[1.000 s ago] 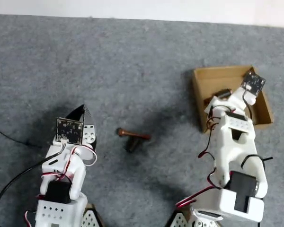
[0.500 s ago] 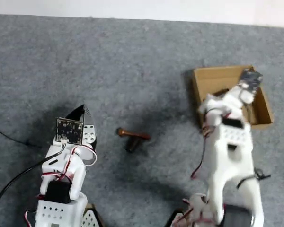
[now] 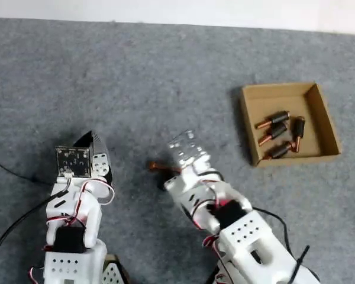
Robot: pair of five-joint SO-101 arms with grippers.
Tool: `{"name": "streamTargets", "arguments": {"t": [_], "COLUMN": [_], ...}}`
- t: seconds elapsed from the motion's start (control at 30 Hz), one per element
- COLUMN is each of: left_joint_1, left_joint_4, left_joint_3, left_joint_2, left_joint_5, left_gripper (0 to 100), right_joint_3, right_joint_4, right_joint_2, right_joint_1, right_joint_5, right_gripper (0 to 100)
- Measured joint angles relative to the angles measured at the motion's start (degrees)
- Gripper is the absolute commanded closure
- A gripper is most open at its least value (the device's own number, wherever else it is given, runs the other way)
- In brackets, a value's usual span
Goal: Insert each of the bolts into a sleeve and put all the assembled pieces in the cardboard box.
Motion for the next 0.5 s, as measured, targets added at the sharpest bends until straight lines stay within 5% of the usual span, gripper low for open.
{"name": "streamTargets", "arguments": {"t": [0.5], "left_joint_1": [0.0], "left_joint_4": [-1.14], "left_joint_3": [0.0], "left_joint_2": [0.0], "left_joint_5": [0.0], "left_gripper": [99], "right_joint_3": [-12.48], "right_joint_4": [0.0], "right_joint_2": [29.71], "right_joint_1": [-2.81], "right_joint_5": [0.26], "right_gripper": [76.4]}}
